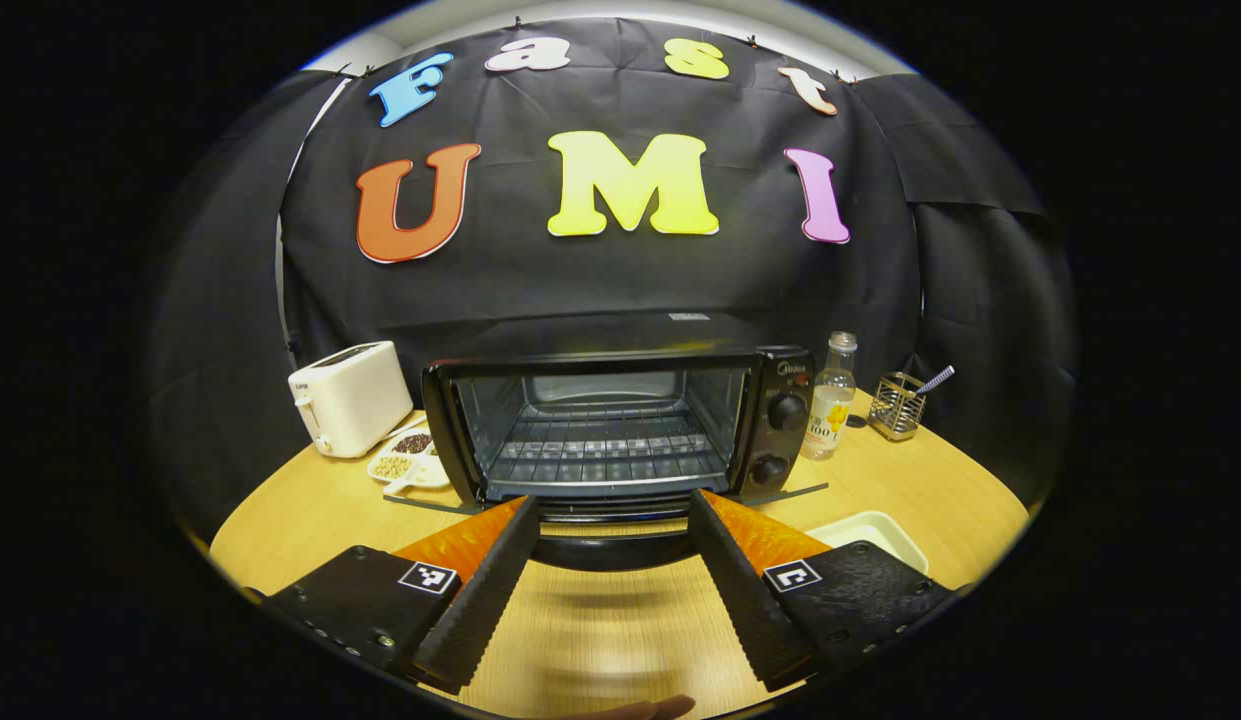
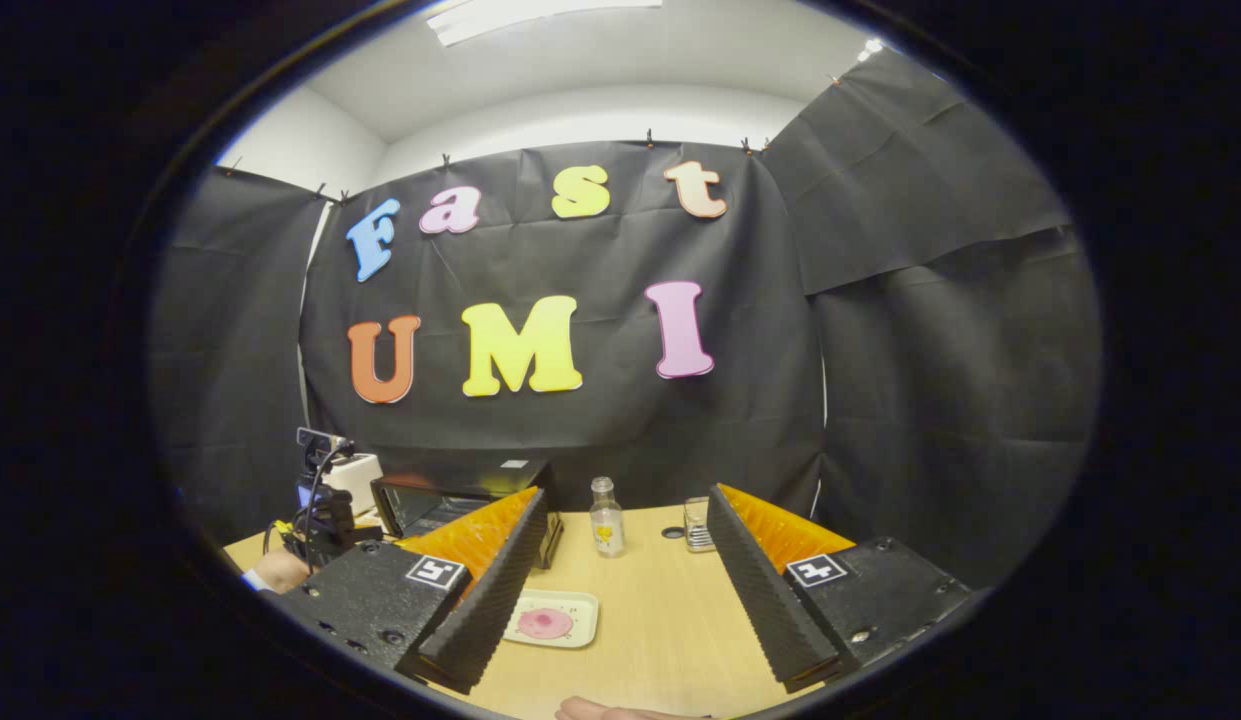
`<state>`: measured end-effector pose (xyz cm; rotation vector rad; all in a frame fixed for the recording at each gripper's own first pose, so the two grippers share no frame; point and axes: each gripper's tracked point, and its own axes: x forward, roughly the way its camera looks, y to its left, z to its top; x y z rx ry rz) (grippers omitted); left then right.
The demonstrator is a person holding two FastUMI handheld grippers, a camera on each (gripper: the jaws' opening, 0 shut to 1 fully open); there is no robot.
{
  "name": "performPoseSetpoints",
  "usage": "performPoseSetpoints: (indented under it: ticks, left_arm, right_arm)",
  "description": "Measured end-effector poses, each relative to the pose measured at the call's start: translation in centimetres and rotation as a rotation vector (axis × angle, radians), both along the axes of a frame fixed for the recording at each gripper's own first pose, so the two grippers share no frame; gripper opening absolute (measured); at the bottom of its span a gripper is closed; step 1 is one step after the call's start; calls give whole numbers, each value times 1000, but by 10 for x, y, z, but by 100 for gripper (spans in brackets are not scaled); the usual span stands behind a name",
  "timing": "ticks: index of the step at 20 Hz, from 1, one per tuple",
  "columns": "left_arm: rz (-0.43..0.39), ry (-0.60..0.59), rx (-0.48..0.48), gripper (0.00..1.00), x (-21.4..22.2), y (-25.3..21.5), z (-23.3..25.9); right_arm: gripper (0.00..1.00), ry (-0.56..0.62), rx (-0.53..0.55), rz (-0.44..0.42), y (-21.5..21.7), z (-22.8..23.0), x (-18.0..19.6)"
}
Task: Open the electric oven with the left hand, put the food in, and close the electric oven.
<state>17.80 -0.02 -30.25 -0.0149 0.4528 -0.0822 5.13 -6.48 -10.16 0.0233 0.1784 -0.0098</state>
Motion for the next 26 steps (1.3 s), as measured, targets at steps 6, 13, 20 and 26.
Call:
performPoseSetpoints:
  ticks: [6, 13, 20, 26]
  left_arm:
    - [-5, 39, 10, 96, -26, -2, -29]
    - [-13, 182, 13, 96, -52, -8, -76]
    - [-11, 179, 10, 95, -53, -8, -82]
    - [-4, 40, -11, 95, -62, -12, -20]
  right_arm:
    - [98, 43, 9, 19, 11, -17, 1]
    - [98, 80, -27, 32, 16, -32, 4]
    - [99, 138, -48, 49, 20, -48, 12]
    - [99, 280, -57, 56, 20, -85, 41]
